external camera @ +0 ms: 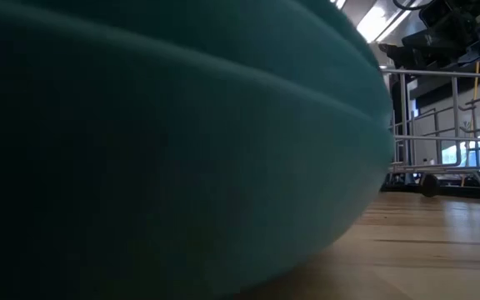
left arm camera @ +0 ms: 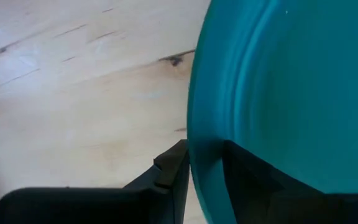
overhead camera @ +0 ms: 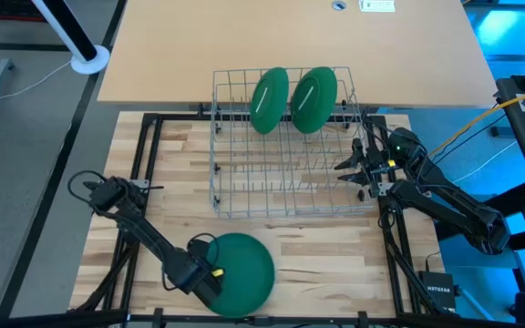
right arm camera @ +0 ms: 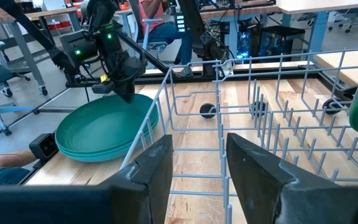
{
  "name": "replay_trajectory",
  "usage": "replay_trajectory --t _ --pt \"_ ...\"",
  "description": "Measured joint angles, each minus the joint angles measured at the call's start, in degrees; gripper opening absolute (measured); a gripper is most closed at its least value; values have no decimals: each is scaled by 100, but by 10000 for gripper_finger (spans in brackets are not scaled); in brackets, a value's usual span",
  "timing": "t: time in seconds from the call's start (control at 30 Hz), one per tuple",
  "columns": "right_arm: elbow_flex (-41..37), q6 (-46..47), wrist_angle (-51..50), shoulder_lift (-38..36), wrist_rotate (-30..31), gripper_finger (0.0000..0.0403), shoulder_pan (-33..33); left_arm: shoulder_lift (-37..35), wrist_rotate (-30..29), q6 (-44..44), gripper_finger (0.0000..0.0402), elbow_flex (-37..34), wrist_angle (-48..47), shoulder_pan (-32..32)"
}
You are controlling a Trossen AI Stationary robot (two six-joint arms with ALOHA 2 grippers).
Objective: Sort dishes
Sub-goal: Put the green plate in the dish rack
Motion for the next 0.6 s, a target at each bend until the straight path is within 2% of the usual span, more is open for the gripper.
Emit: replay_trajectory --t 0.3,0.6 --pt "-1 -2 6 -2 51 154 -1 -183 716 148 88 1 1 68" --pt "-1 -2 5 0 55 154 -1 -185 747 151 78 1 39 192"
